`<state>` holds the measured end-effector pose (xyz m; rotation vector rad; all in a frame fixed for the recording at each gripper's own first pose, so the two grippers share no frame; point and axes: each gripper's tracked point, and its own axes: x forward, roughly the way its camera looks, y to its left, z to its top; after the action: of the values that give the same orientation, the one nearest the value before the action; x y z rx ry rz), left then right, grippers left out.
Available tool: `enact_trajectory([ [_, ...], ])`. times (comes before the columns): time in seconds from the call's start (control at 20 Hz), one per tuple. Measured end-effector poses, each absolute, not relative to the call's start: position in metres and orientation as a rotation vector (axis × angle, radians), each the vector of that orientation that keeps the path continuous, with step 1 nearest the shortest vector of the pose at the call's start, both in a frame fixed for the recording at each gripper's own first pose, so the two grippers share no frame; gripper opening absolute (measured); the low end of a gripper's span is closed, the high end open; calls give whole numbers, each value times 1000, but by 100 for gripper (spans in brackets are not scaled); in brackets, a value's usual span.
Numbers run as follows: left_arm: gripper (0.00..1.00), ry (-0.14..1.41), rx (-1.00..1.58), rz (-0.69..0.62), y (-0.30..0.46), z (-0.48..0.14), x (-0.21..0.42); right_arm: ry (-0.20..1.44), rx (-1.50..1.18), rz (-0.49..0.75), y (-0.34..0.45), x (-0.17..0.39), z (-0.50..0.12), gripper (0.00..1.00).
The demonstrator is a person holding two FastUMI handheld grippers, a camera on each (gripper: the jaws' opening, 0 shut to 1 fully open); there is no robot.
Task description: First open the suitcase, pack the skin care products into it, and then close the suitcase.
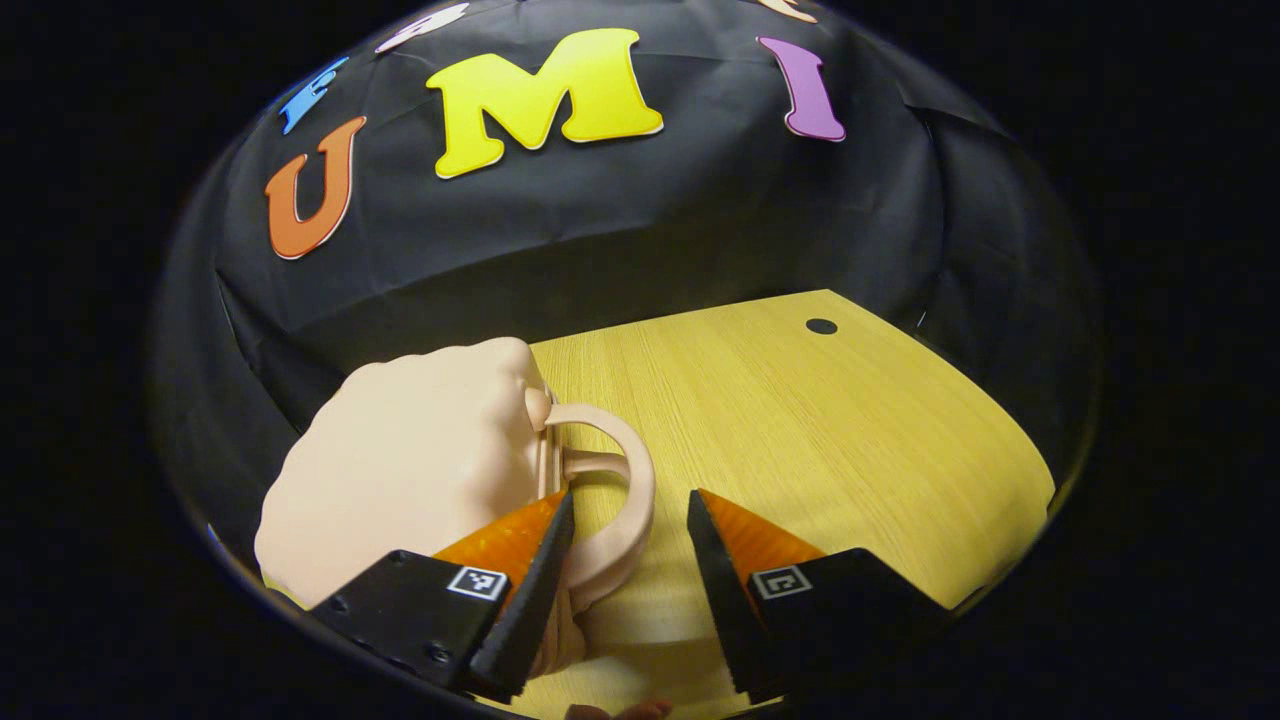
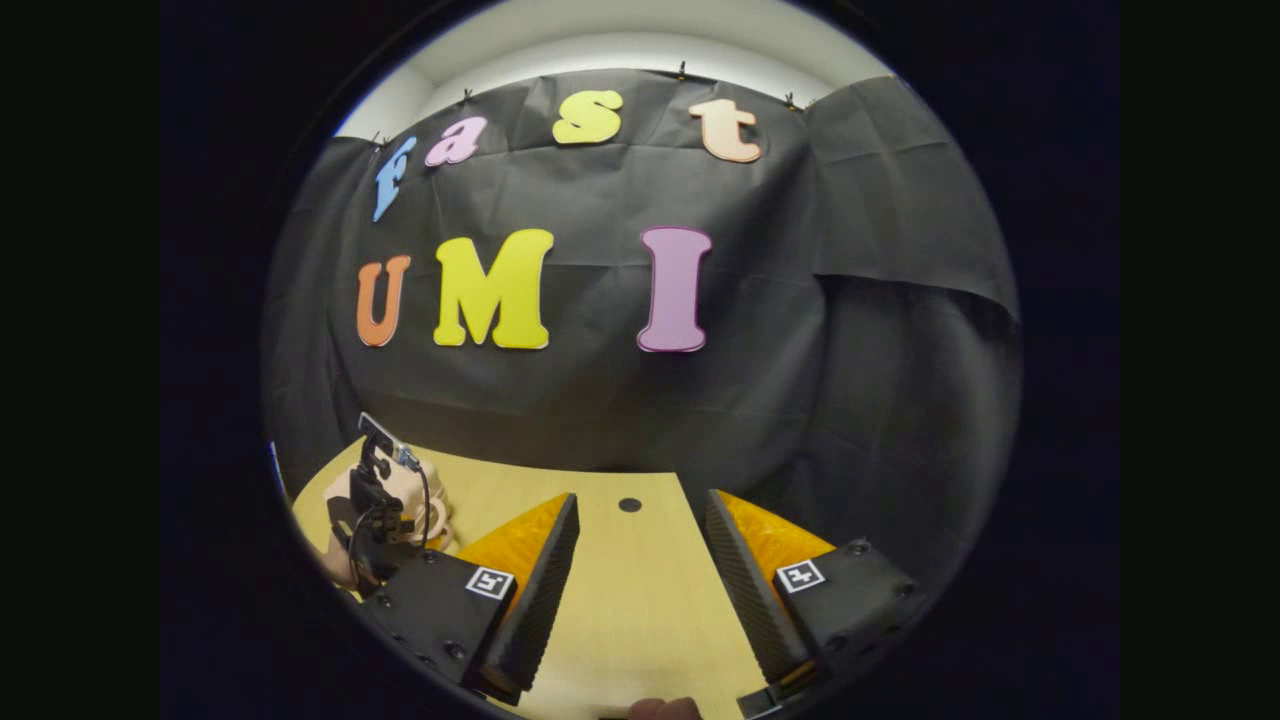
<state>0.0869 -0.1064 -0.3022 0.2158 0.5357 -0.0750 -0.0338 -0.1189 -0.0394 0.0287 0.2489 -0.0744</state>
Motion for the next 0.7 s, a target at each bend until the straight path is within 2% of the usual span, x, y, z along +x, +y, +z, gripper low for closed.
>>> enact_trajectory([
  [0.05, 83, 505, 203, -59, -106, -287, 81, 241, 35, -59, -115, -25, -38, 77],
  [0.1, 83, 469, 192, -41, -104, -267, 79, 230, 42, -50, -111, -17, -37, 73],
  [0.15, 91, 409, 176, -19, -102, -239, 77, 214, 48, -40, -105, -7, -33, 77],
  [0.2, 84, 351, 159, 4, -99, -214, 76, 200, 50, -28, -99, 1, -28, 77],
  [0.35, 90, 215, 96, 31, -95, -128, 63, 168, 41, 28, -67, 23, -14, 77],
  [0.5, 92, 27, 90, 57, -91, -37, 54, 110, 72, 83, -32, 37, 15, 77],
  [0.6, 93, -47, 86, 66, -91, 1, 41, 63, 79, 92, -17, 40, 34, 77],
  [0.65, 95, -61, 82, 69, -93, 10, 36, 49, 81, 90, -12, 40, 38, 74],
  [0.7, 96, -75, 77, 72, -89, 21, 37, 39, 80, 87, -7, 38, 43, 77],
])
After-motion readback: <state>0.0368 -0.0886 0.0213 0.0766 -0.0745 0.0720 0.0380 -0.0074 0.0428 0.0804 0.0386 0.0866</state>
